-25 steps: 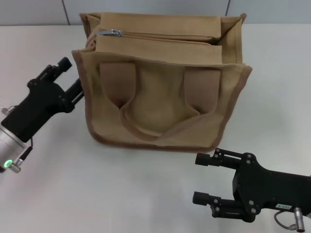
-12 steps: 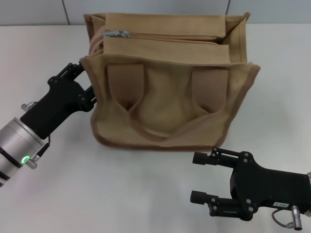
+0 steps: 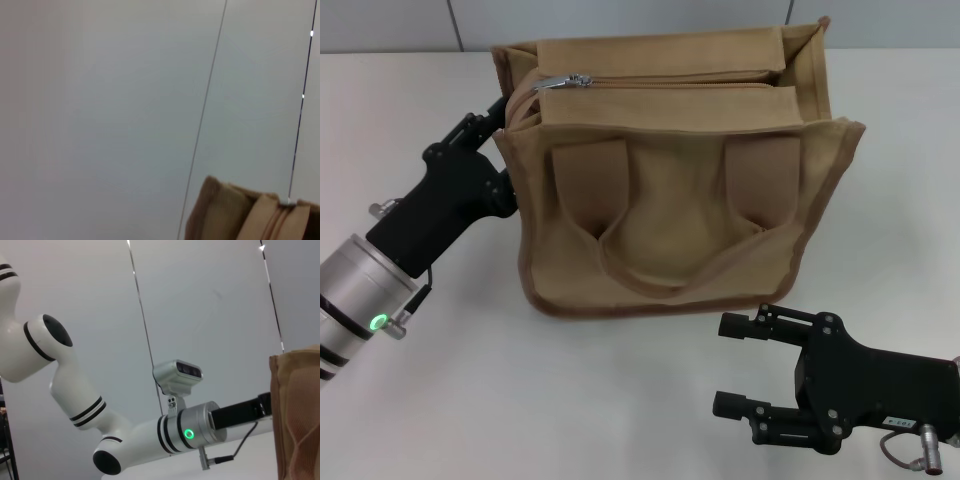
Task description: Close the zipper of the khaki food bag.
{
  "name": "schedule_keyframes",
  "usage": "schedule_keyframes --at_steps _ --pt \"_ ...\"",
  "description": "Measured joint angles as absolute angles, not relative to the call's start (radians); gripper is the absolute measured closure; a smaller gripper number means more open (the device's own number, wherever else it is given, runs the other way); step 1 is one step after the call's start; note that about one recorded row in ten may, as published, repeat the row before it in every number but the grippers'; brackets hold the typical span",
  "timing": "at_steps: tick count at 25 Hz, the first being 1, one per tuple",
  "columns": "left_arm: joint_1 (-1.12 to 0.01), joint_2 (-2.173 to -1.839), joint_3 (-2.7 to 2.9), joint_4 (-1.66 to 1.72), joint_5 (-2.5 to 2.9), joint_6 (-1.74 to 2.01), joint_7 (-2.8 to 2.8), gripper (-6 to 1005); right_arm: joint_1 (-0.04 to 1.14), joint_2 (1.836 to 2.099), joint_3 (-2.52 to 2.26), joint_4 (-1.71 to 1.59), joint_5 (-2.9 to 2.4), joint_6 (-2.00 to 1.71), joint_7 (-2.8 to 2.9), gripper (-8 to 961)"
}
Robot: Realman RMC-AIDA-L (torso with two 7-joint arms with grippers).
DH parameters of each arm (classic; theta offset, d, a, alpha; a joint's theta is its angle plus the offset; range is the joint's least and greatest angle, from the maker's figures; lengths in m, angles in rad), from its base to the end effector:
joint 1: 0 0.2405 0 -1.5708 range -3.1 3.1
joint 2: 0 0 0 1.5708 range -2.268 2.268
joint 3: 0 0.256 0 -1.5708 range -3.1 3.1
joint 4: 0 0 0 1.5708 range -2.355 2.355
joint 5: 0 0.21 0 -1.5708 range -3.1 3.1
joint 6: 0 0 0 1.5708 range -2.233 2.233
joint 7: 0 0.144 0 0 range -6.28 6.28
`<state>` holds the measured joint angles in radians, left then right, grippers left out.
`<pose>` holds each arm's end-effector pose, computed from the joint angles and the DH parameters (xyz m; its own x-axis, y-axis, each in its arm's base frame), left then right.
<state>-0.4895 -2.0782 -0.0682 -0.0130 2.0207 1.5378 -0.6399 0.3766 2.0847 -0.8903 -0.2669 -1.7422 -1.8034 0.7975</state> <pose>-0.2754 0.2983 -0.0371 0.4910 0.0175 0.8710 0.6545 -0.6672 -0.3556 0.2696 0.2197 -0.0528 0.6650 -0.1531 -0.7310 -0.2391 -0.9709 -0.0142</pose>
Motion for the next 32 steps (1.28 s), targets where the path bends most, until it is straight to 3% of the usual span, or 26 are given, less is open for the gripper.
schedule_keyframes --at_steps 19,27,32 --pt "-0.484 -2.076 -0.102 -0.014 2.026 1.601 -0.634 308 0.382 2.086 -0.888 -0.265 -1.740 -1.802 0.798 223" --pt "-0.464 -2.075 -0.109 -0.014 2.021 1.628 -0.632 420 0.382 2.086 -0.886 -0.256 -1.739 -1.792 0.798 223" --pt "-0.462 -2.075 -0.109 -0.014 2.027 1.648 -0.632 589 0.383 2.086 -0.887 -0.254 -1.739 -1.791 0.798 223"
